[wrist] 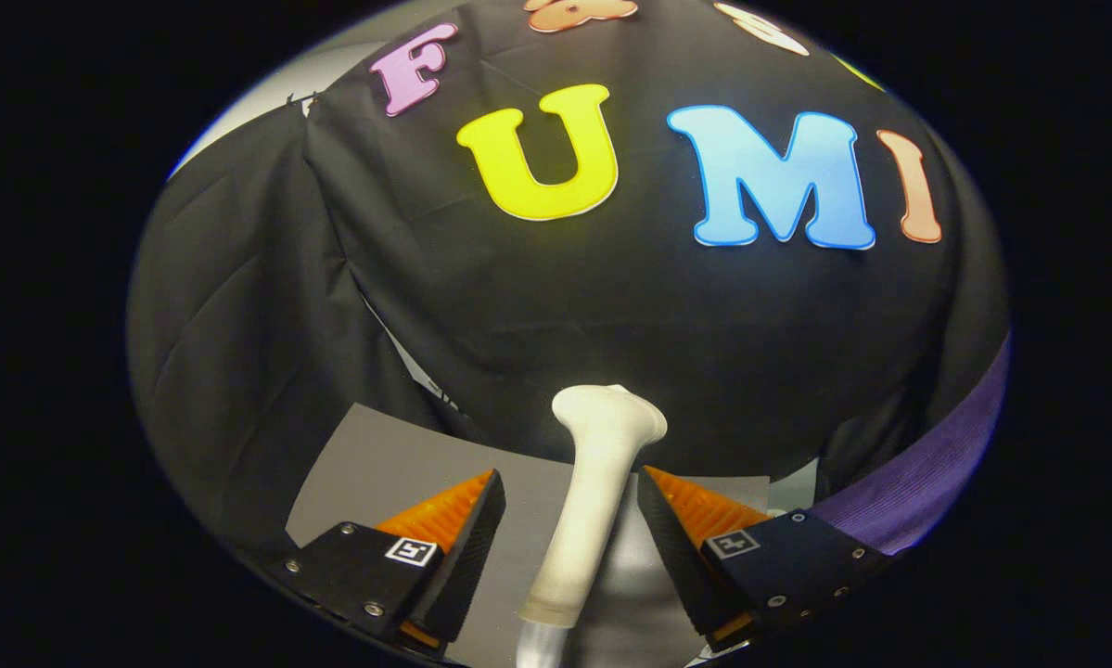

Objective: Iron the clothes twice with a garment steamer, once on the left side and once on the right side.

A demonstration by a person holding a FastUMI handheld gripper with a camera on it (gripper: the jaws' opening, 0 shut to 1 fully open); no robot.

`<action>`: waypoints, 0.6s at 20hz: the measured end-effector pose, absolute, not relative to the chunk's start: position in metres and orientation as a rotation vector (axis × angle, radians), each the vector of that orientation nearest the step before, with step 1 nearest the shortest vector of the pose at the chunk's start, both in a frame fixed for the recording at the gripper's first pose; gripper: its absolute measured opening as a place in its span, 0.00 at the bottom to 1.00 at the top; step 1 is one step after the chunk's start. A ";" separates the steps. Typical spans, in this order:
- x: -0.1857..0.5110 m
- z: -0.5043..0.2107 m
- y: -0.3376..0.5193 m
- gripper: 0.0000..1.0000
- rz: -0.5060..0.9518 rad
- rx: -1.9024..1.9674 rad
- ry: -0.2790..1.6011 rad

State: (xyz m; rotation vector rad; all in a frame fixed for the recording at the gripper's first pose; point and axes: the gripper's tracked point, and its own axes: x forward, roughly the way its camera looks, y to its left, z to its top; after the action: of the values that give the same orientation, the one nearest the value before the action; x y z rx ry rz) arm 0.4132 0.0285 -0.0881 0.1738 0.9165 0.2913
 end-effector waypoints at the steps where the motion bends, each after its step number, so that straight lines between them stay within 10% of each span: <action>1: 0.417 -0.096 0.030 0.89 0.297 0.195 0.940; 12: 0.425 -0.134 0.022 0.53 0.300 0.330 1.056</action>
State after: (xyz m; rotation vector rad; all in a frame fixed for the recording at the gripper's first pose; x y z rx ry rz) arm 0.4254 0.0223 -0.1343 0.3301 1.0555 0.3000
